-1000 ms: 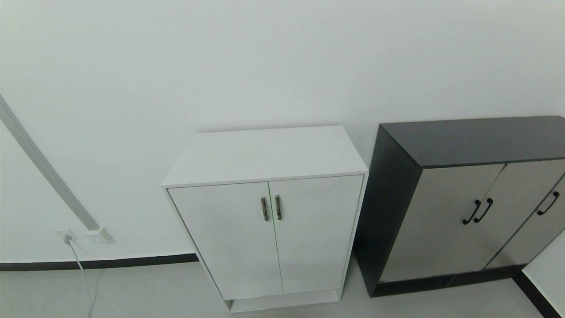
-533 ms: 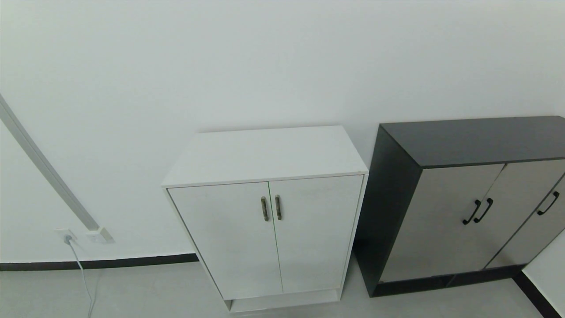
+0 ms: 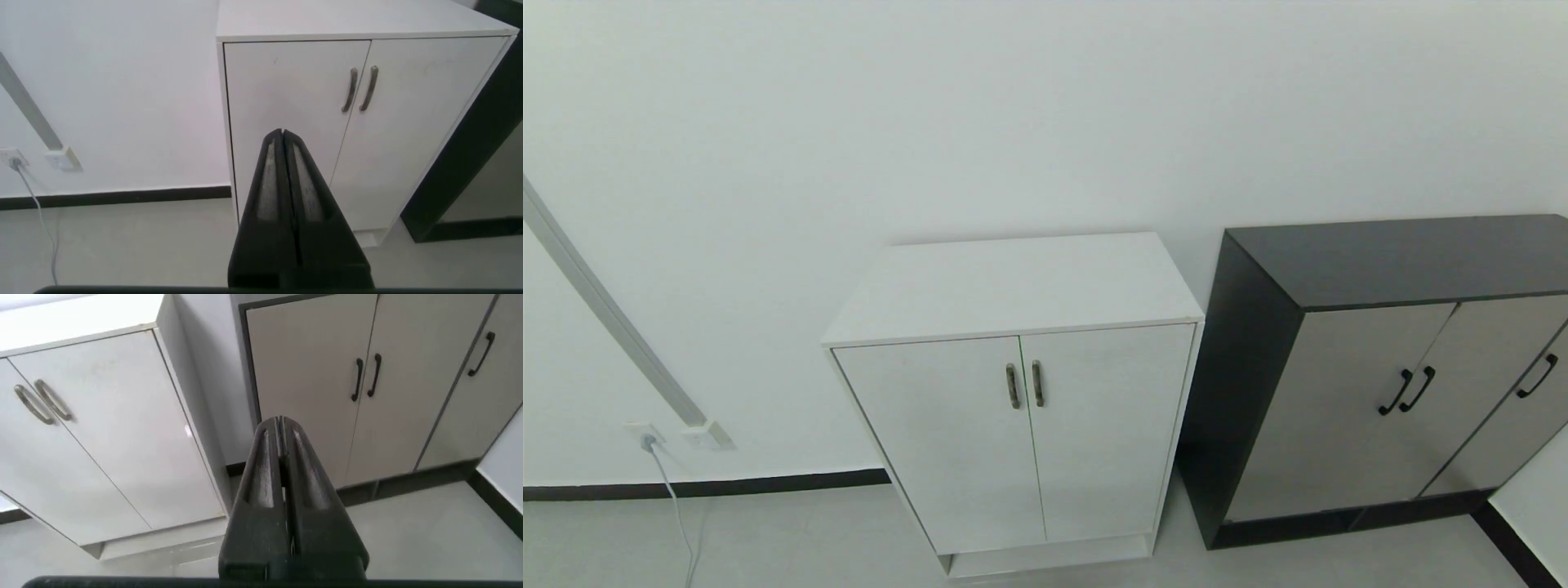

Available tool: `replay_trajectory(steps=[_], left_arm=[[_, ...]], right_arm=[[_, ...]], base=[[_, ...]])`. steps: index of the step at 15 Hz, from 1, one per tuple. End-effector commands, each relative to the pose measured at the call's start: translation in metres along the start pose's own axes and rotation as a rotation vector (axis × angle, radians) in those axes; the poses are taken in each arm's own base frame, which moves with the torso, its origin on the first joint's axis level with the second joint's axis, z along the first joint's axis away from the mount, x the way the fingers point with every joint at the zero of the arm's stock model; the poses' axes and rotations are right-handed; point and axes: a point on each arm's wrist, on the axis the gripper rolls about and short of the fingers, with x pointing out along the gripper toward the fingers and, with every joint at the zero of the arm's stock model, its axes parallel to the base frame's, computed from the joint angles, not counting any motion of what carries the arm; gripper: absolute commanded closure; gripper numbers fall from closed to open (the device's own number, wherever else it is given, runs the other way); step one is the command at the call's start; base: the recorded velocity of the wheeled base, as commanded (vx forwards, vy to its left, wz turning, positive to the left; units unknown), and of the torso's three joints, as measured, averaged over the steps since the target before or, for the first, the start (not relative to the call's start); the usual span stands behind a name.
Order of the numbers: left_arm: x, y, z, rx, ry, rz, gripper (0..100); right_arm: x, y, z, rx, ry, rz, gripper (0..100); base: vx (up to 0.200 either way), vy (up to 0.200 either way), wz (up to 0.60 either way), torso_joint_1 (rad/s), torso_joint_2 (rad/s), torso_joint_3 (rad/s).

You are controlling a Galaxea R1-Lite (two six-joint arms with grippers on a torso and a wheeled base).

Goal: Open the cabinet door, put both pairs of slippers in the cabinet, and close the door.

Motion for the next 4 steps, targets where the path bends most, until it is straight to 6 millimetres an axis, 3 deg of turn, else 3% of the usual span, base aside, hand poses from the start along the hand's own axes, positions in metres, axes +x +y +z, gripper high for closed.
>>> replay_trajectory(steps=[1, 4], left_arm=[[0.0000, 0.0000, 0.0000, 0.000, 0.000, 0.000, 100], [0.0000, 0.0000, 0.0000, 0.000, 0.000, 0.000, 100]], right_arm=[[0.0001, 0.0000, 0.0000, -0.004, 0.001, 0.001, 100], [0.0001, 0.0000, 0.0000, -0.005, 0.001, 0.001, 100]], base=[[0.000, 0.000, 0.00, 0.000, 0.00, 0.000], [0.000, 0.000, 0.00, 0.000, 0.00, 0.000]])
